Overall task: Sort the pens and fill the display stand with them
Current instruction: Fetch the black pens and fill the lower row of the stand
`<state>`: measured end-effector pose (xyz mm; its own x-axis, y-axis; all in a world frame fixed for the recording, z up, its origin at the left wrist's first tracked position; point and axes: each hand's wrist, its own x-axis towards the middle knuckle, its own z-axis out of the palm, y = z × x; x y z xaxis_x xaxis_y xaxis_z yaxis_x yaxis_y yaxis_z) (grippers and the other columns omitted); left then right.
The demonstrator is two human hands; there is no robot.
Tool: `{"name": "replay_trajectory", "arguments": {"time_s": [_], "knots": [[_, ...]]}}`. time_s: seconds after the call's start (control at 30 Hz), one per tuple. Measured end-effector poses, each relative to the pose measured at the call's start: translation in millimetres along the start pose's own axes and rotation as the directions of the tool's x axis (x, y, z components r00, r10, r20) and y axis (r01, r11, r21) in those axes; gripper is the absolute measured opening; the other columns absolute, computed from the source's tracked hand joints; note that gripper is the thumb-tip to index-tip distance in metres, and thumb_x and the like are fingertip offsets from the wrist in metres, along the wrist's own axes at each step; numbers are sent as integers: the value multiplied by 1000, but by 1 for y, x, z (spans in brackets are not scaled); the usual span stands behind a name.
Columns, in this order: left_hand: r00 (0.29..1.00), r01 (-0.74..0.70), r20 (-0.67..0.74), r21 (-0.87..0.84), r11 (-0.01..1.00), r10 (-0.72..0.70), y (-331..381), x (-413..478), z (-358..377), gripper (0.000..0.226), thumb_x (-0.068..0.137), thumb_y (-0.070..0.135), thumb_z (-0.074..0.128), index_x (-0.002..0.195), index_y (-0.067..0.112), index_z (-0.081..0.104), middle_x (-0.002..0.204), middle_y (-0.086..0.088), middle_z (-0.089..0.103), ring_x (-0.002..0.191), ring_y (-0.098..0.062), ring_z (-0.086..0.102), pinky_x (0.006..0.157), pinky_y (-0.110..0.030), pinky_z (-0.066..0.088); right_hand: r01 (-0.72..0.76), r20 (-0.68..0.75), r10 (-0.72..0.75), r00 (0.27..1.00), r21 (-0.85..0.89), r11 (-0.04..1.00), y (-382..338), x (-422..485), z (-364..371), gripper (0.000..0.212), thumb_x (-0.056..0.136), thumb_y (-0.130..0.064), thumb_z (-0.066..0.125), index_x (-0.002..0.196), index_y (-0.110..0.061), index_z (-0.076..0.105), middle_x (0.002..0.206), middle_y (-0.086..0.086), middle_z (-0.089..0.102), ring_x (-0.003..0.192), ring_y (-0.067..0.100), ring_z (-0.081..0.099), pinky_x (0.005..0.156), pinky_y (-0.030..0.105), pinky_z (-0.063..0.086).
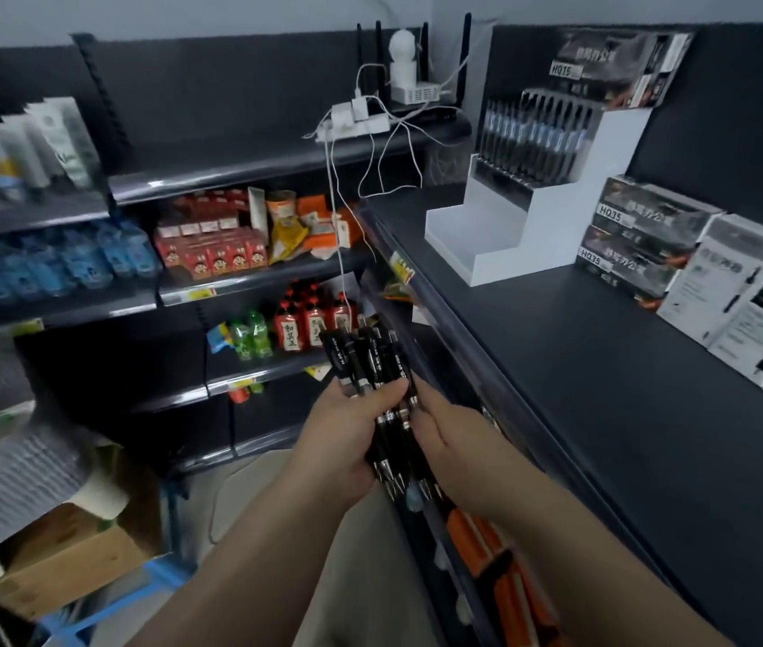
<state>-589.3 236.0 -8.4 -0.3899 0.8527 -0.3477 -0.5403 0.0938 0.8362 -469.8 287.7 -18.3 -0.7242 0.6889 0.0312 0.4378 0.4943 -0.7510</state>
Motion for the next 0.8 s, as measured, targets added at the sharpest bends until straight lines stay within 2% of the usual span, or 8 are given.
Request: {"name": "replay_trajectory", "arguments": {"time_s": [0.07,0.13,0.23,0.33,0.47,0.6,0.73,0.8], "knots": [[1000,9,20,23,1000,-10,18,33,-10,29,84,4,64,113,6,60,98,-15,71,83,-27,71,58,-33,55,20,-47,-21,999,-20,1000,-3,36,4,34,99,-24,29,128,-37,41,82,1,61,72,14,59,69,35,50],[999,15,37,57,998,-17,38,67,-21,29,84,4,65,112,6,60,99,-16,71,87,-30,70,63,-36,56,-9,-72,5,997,-55,998,-7,73,7,21,99,-22,33,110,-31,48,90,2,58,80,13,56,74,31,48],[996,28,83,114,993,-37,66,112,-34,26,84,3,64,110,6,61,97,-15,72,89,-31,69,71,-41,57,-69,-142,64,988,-36,997,-14,119,9,20,96,-19,43,108,-31,54,93,-6,60,83,2,55,67,11,41],[989,54,133,124,991,-71,86,151,-41,20,85,3,63,105,6,62,95,-17,72,90,-34,69,78,-49,56,-130,-264,140,954,55,990,-16,153,13,27,92,-17,53,104,-41,54,84,-13,64,78,-6,56,63,5,40],[973,132,184,59,990,-141,96,197,-39,13,88,6,60,100,3,63,80,-9,71,71,-20,70,63,-36,58,-225,-406,310,860,243,943,-5,183,2,21,88,-17,61,101,-34,60,80,-12,70,72,-6,62,61,7,43],[954,229,189,39,973,-232,101,244,-27,12,90,9,59,100,5,63,85,-8,70,66,-16,71,57,-29,54,-211,-512,448,733,455,865,17,211,-24,8,86,-14,64,90,-21,65,78,-5,70,60,-2,60,55,8,43],[937,275,206,62,960,-281,110,282,-9,13,91,8,56,97,0,65,81,-10,70,64,-15,71,50,-25,54,-193,-580,479,659,484,853,43,238,-53,4,87,-15,64,89,-18,65,78,-3,69,51,-4,52,49,7,39],[941,260,204,80,962,-271,118,300,4,13,90,5,55,91,-3,66,73,-11,71,62,-16,71,47,-25,53,-178,-618,476,625,481,858,54,255,-71,5,88,-17,62,85,-20,63,72,-9,65,55,0,53,54,10,41]]}}
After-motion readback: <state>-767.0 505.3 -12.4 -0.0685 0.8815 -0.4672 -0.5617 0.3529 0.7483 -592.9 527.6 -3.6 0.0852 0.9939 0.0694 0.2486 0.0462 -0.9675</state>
